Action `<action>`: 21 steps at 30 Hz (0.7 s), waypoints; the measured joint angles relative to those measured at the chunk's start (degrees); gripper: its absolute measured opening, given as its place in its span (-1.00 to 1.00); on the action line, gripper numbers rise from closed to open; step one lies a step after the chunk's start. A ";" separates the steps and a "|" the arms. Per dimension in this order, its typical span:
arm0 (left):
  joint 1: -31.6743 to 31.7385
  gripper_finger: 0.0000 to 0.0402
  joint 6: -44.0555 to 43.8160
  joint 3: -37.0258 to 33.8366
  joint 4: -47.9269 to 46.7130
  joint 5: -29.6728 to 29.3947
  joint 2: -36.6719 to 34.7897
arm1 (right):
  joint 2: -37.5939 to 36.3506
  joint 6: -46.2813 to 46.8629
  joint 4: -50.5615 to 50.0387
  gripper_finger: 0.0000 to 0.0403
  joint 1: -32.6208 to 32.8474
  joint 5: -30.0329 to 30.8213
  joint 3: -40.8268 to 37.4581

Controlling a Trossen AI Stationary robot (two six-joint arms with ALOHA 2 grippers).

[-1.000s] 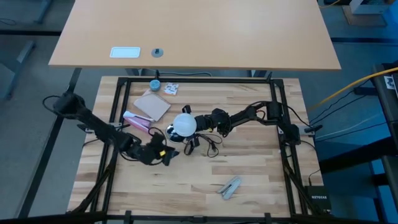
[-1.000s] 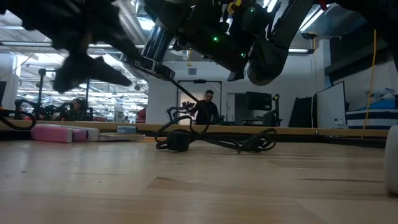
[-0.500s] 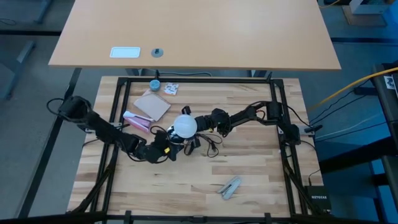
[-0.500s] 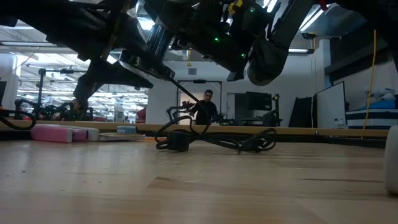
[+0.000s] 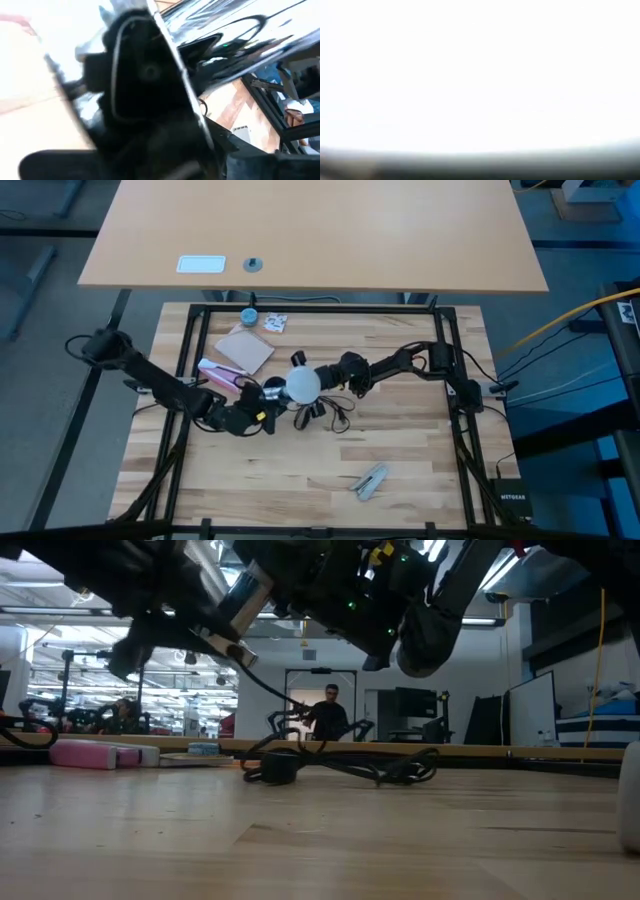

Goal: Screw lightbulb
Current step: Remove the lightbulb from the lamp

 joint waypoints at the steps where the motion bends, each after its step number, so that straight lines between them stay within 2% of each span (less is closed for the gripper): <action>1: 0.00 -0.67 0.05 0.00 -1.49 0.14 -1.20 | 0.00 -0.15 0.01 -0.18 -0.04 -0.15 0.01; 8: 0.53 -0.60 1.56 -0.04 -9.90 2.11 -10.21 | -0.02 0.24 -0.20 -0.17 -0.16 -0.19 0.07; 13: 2.35 -0.58 1.89 -0.13 -13.15 5.64 -15.59 | -0.02 0.48 -0.27 -0.17 -0.18 -0.39 0.04; 21: 4.91 -0.58 1.67 -0.13 -16.93 7.34 -19.52 | -0.04 0.01 -0.75 -0.17 -0.17 -0.49 0.02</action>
